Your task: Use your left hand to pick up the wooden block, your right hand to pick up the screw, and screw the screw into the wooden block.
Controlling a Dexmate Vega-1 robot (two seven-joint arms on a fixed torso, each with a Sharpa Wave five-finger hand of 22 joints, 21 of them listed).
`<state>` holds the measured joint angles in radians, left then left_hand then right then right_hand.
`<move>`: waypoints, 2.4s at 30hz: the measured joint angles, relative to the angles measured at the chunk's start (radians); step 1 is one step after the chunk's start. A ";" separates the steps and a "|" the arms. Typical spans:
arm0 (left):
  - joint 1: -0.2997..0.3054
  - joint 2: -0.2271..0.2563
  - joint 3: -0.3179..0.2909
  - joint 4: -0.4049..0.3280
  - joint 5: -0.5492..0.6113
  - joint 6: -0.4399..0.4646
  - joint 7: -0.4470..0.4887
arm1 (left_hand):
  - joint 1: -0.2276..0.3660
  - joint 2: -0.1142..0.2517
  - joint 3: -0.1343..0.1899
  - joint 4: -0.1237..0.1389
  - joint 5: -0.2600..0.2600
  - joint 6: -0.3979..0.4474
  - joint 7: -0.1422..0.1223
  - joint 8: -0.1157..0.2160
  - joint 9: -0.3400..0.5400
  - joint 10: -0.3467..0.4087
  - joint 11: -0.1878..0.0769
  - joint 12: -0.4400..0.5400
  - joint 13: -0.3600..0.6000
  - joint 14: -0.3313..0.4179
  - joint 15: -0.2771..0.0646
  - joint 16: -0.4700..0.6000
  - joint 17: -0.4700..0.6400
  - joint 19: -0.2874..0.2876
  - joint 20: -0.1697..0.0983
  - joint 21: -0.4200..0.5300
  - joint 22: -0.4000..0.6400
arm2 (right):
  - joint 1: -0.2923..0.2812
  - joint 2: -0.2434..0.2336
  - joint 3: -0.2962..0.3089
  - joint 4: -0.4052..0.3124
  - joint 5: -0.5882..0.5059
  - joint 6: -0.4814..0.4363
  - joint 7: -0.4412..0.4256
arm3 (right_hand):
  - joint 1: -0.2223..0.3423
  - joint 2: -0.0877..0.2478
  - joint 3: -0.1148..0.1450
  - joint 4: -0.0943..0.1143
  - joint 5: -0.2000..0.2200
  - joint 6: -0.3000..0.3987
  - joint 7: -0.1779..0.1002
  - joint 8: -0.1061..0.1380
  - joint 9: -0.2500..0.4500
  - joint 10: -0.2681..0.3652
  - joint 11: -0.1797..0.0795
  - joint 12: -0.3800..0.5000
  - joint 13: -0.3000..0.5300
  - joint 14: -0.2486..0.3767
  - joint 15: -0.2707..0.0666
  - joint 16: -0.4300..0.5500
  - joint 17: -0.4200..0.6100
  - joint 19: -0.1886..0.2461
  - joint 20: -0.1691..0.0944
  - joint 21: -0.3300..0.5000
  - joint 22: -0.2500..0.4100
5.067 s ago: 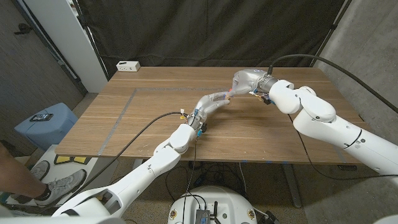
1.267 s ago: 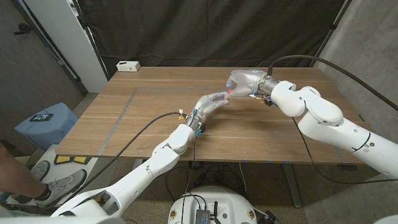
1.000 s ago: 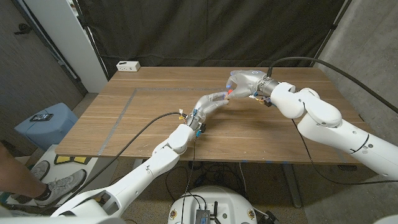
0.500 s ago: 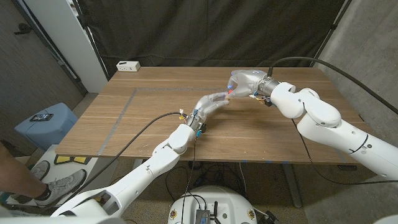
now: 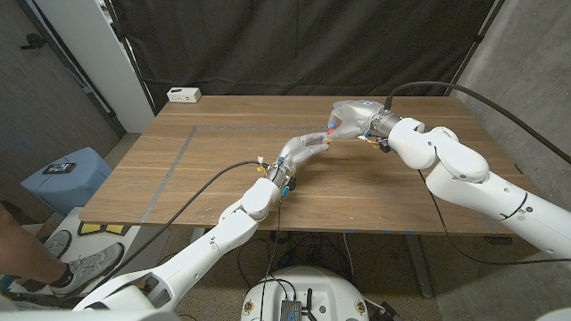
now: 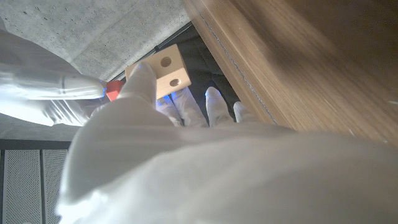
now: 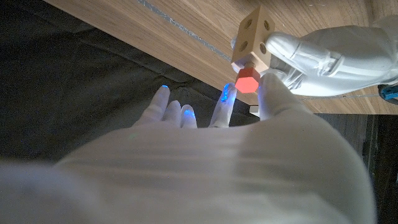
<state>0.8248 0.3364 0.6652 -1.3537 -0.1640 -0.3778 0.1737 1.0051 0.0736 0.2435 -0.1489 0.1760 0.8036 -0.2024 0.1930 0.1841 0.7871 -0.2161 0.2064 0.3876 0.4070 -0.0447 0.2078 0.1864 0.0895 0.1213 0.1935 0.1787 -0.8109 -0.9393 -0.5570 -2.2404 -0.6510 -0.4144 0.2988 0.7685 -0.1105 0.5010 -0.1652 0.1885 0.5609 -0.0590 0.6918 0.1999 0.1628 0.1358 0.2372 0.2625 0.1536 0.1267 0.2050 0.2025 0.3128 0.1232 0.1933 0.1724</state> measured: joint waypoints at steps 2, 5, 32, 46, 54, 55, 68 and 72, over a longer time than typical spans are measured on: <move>0.000 0.000 0.000 0.000 0.000 0.000 0.000 | 0.000 0.000 0.000 0.000 0.000 0.000 0.000 0.000 0.000 0.000 0.000 0.000 0.000 0.000 0.000 0.000 0.000 0.000 0.000 0.000 0.000 | 0.000 0.001 0.000 0.000 0.000 -0.001 0.000 | 0.000 0.000 0.000 0.000 0.000 0.006 0.003 0.004 0.000 0.004 0.004 0.000 0.000 0.004 -0.004 0.000 0.004 0.004 -0.004 0.000 0.000; 0.001 0.000 0.000 0.000 0.000 0.000 0.000 | 0.000 0.000 0.000 0.000 0.000 0.000 0.000 0.000 0.000 0.000 0.000 0.000 0.000 0.000 0.000 0.000 0.000 0.000 0.000 0.000 0.000 | 0.000 0.002 0.000 0.001 0.001 -0.004 0.000 | 0.000 0.000 0.000 0.000 0.000 0.019 0.004 0.008 0.000 0.009 0.002 0.000 0.005 0.006 -0.005 0.000 0.005 0.006 -0.006 0.000 0.000; 0.004 0.003 -0.001 -0.007 0.001 0.000 0.001 | 0.000 0.000 0.002 0.002 -0.004 0.000 0.000 -0.004 0.000 -0.002 0.002 -0.002 -0.001 0.000 0.000 0.000 0.000 0.000 0.000 0.000 0.000 | 0.007 0.007 -0.012 0.003 0.006 -0.022 0.000 | 0.000 0.000 0.004 0.004 0.000 0.104 0.000 0.052 0.021 0.041 0.009 0.011 0.005 0.022 -0.014 0.009 0.009 0.033 -0.011 0.008 0.000; 0.005 0.003 0.000 -0.009 0.001 0.001 0.000 | 0.000 0.000 0.002 0.002 -0.004 0.002 0.003 0.000 0.000 -0.002 0.002 -0.002 0.000 0.000 0.000 0.000 0.000 0.000 0.000 0.000 0.000 | 0.006 0.010 -0.015 0.002 0.007 -0.030 -0.009 | 0.000 0.000 0.004 0.004 -0.004 0.141 -0.002 0.074 0.034 0.065 0.007 0.018 0.005 0.038 -0.020 0.013 0.009 0.050 -0.015 0.008 0.000; 0.005 0.003 0.000 -0.009 0.001 0.002 -0.001 | 0.000 0.000 0.005 -0.001 -0.004 0.002 0.002 0.000 -0.001 -0.002 0.002 -0.002 0.000 0.000 0.000 0.000 0.000 0.000 0.000 0.000 0.000 | 0.006 0.013 -0.018 0.002 0.007 -0.041 -0.012 | 0.000 0.000 0.001 0.007 -0.004 0.172 -0.004 0.098 0.041 0.086 0.000 0.022 0.005 0.056 -0.027 0.021 0.014 0.070 -0.023 0.009 0.000; 0.005 0.003 0.000 -0.009 0.001 0.002 -0.001 | 0.000 0.000 0.005 -0.001 -0.004 0.002 0.002 0.000 -0.001 -0.002 0.002 -0.002 0.000 0.000 0.000 0.000 0.000 0.000 0.000 0.000 0.000 | 0.006 0.014 -0.018 0.002 0.007 -0.041 -0.012 | 0.000 0.001 0.001 0.007 -0.004 0.179 -0.004 0.100 0.043 0.086 -0.001 0.022 0.005 0.056 -0.027 0.021 0.014 0.070 -0.023 0.013 0.000; 0.006 0.003 0.000 -0.007 -0.001 0.002 -0.001 | 0.000 0.000 0.007 -0.004 -0.004 0.002 0.002 -0.001 0.000 -0.004 0.004 -0.002 0.000 0.000 0.000 0.000 0.000 0.000 0.000 0.000 0.000 | 0.010 0.022 -0.030 0.008 -0.007 -0.054 -0.015 | -0.022 0.009 -0.011 0.019 -0.008 0.220 -0.002 0.128 0.054 0.118 -0.011 0.030 0.002 0.079 -0.040 0.028 0.014 0.097 -0.029 0.015 0.000; 0.006 0.002 0.000 -0.006 -0.003 0.002 -0.001 | 0.002 0.002 0.007 -0.004 -0.004 0.002 0.002 -0.002 0.000 -0.004 0.004 -0.002 0.000 0.000 0.000 0.000 0.000 0.000 0.000 0.000 0.000 | 0.014 0.026 -0.037 0.012 -0.015 -0.058 -0.017 | -0.028 0.004 -0.015 0.023 -0.008 0.225 0.000 0.137 0.058 0.124 -0.015 0.035 0.002 0.090 -0.043 0.028 0.014 0.106 -0.031 0.015 0.000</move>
<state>0.8309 0.3386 0.6657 -1.3593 -0.1666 -0.3754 0.1725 1.0070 0.0755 0.2509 -0.1529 0.1721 0.8056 -0.2001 0.1908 0.1841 0.7835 -0.2125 0.2041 0.3876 0.4070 -0.0447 0.2078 0.1864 0.0895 0.1213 0.1935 0.1787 -0.7971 -0.9137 -0.5937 -2.2283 -0.6663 -0.4725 0.2821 0.7407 -0.1062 0.4859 -0.1422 0.1809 0.7863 -0.0592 0.8285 0.2582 0.2867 0.1204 0.2723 0.2645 0.2432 0.0838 0.2332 0.2164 0.4184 0.0924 0.2080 0.1724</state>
